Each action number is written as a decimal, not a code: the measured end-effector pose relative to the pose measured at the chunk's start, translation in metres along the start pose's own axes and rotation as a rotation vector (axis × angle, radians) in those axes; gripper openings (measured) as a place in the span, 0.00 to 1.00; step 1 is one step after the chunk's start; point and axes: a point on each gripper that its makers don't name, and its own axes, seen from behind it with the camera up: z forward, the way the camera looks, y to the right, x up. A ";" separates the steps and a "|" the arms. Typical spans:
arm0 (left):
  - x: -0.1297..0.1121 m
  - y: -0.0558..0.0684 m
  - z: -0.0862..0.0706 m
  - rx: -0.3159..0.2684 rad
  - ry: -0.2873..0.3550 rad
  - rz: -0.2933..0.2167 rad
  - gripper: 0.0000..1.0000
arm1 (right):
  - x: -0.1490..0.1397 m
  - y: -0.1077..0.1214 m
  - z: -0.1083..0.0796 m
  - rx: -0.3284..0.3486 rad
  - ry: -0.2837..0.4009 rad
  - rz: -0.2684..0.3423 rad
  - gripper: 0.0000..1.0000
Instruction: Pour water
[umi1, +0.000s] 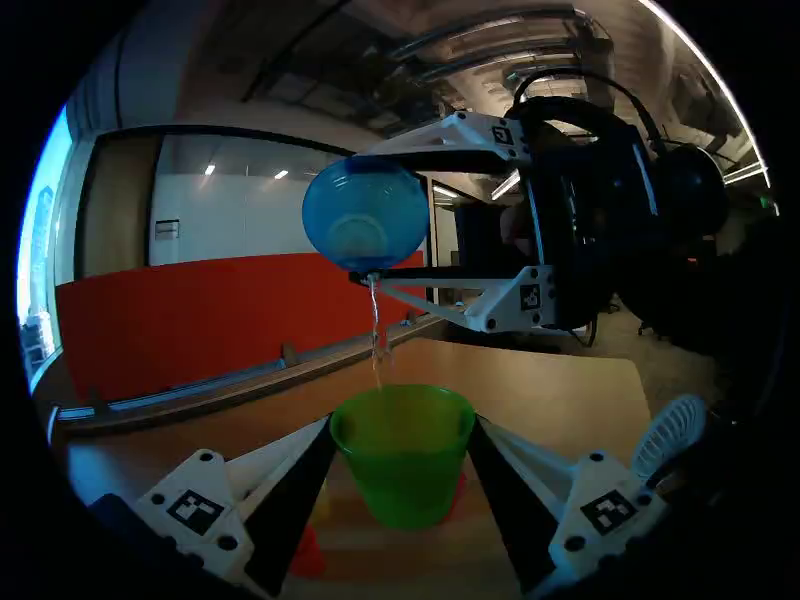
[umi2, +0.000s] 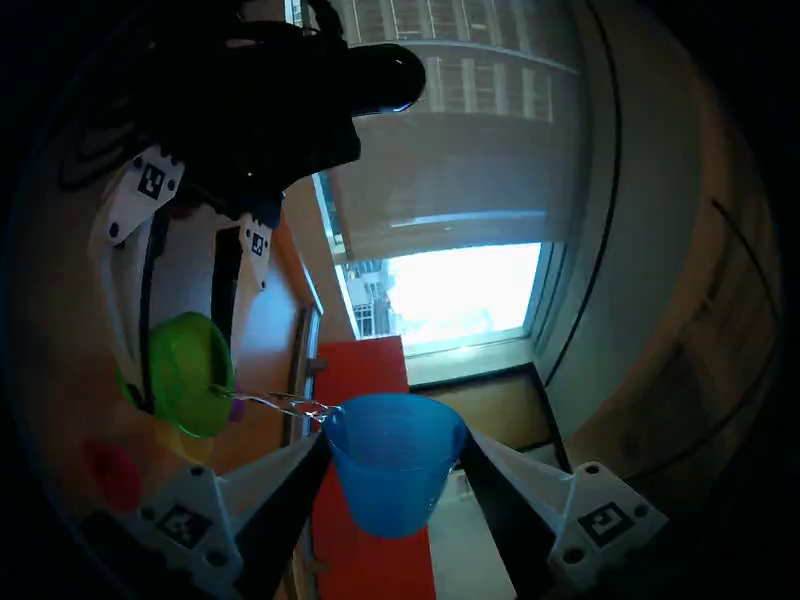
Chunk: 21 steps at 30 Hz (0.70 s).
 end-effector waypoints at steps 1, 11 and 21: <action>0.000 0.000 0.000 0.000 0.000 0.000 0.88 | 0.000 0.001 0.000 -0.001 0.000 -0.004 0.91; -0.001 -0.001 0.000 0.001 0.000 -0.002 0.88 | -0.003 0.004 0.002 -0.008 -0.004 -0.045 0.91; -0.002 -0.002 0.001 0.003 0.000 -0.003 0.88 | -0.002 0.005 0.004 -0.010 0.004 -0.082 0.91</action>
